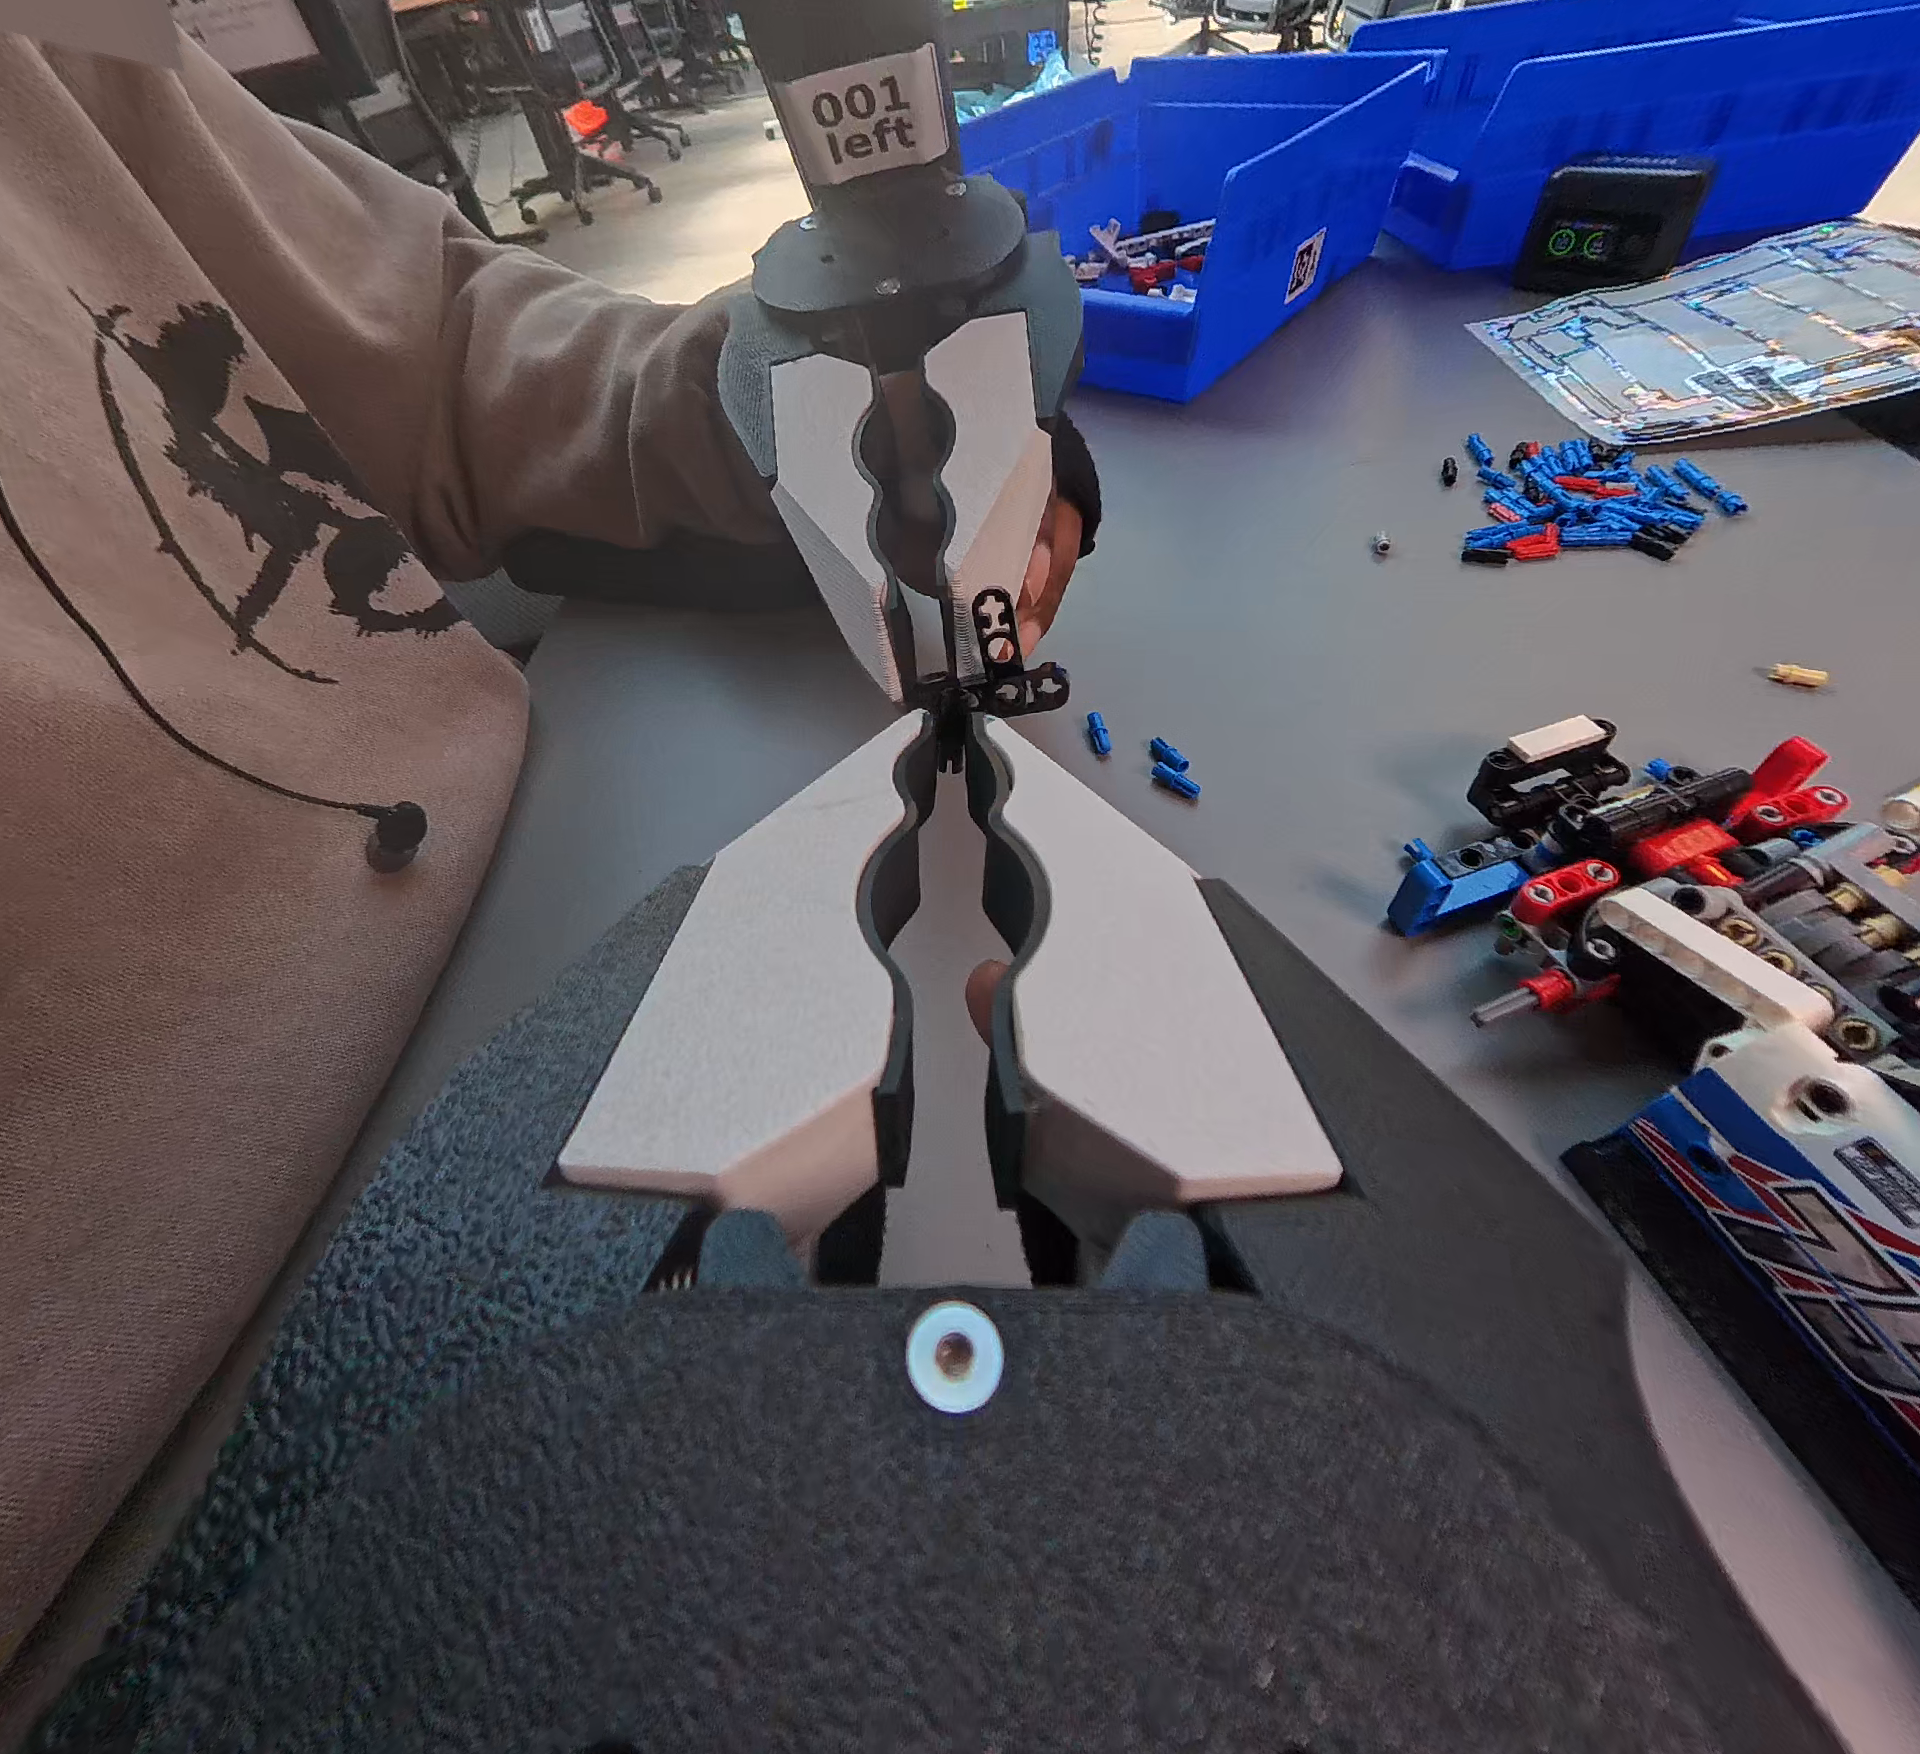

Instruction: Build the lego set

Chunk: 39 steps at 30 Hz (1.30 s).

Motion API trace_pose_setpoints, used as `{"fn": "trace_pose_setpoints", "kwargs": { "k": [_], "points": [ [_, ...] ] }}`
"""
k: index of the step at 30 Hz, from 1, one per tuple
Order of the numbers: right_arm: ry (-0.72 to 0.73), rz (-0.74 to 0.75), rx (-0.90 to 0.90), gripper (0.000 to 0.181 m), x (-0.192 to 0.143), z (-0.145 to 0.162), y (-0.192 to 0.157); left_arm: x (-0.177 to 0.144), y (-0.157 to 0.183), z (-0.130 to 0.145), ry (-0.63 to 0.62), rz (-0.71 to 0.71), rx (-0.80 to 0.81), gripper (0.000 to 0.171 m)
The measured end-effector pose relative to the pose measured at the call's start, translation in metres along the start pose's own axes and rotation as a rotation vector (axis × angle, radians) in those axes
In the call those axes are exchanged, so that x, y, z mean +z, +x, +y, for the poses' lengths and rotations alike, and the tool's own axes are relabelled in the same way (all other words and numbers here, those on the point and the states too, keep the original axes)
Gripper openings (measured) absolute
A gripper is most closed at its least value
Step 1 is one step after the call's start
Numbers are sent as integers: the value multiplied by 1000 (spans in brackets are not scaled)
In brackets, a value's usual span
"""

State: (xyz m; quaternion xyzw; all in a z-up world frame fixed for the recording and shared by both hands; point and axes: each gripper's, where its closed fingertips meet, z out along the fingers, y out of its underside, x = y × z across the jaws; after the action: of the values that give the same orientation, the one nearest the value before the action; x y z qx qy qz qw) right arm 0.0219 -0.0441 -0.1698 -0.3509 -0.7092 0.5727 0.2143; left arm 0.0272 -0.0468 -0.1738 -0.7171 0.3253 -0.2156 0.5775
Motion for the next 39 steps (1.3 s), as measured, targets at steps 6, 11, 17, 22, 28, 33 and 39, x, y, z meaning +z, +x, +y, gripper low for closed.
{"fn": "trace_pose_setpoints", "kwargs": {
  "k": [6, 11, 17, 22, 28, 33, 39],
  "points": [
    [15, 20, 2, 2, 0, -5, 1, -1, 0, -3, 44, 28, -53, 6],
    [-7, 33, -8, 3, 0, -4, 1, 0, 0, -1, 47, 36, -66, 6],
    [-45, 55, -18, 3, -2, 1, 5, 1, -2, 1, 37, 29, -79, 6],
    [-212, 147, -110, 3, 0, 27, 18, 4, -8, 22, -87, 0, -125, 6],
    [-434, 149, -227, 3, 5, 65, 15, 16, -2, 77, -441, -45, 3, 6],
    [-389, 138, -218, 3, 6, 59, 13, 15, -3, 73, -422, -45, -38, 17],
    [-349, 186, -330, 2, 11, 48, 12, 11, -12, 32, -148, 5, -445, 23]
  ]
}}
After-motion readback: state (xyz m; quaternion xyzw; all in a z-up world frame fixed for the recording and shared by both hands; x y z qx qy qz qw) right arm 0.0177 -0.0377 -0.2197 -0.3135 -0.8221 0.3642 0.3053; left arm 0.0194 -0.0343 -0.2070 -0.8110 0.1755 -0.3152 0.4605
